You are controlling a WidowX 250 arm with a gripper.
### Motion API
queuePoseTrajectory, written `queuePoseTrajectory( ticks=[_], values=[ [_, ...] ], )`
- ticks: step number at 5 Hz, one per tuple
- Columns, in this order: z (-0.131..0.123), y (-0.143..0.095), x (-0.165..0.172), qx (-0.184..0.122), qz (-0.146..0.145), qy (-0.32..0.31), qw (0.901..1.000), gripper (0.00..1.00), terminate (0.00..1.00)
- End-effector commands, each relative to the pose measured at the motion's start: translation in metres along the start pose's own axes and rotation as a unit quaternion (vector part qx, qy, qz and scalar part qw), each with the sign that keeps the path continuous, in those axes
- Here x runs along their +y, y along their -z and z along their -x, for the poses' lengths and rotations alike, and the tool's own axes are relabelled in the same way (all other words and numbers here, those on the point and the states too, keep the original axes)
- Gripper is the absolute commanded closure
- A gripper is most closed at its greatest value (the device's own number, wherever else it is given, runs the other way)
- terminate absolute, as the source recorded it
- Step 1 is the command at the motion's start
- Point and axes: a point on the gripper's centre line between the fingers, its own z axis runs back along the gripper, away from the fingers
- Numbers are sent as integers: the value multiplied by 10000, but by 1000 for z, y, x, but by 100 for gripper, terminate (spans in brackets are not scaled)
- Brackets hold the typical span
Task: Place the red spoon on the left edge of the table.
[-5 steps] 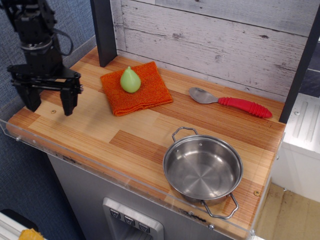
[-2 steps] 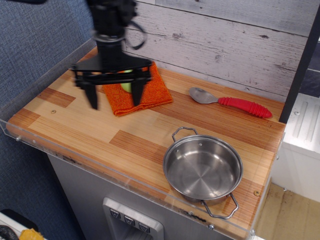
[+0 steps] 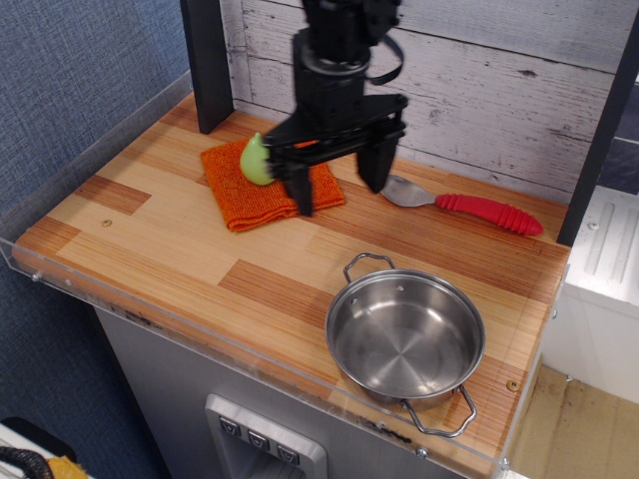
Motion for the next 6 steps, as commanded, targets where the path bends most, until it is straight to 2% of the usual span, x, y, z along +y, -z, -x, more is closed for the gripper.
queuePoseTrajectory(
  ticks=[1,3,4,5,6],
  values=[
    [2,-3,-62,212,141,-952,9951,0,0],
    [8,25,-84,403,510,-1429,9876,0,0],
    [16,35,-98,570,491,-1466,9863,0,0],
    [18,37,-109,473,500,-1331,9887,0,0],
    [15,35,-108,353,592,-1469,9867,0,0]
  ],
)
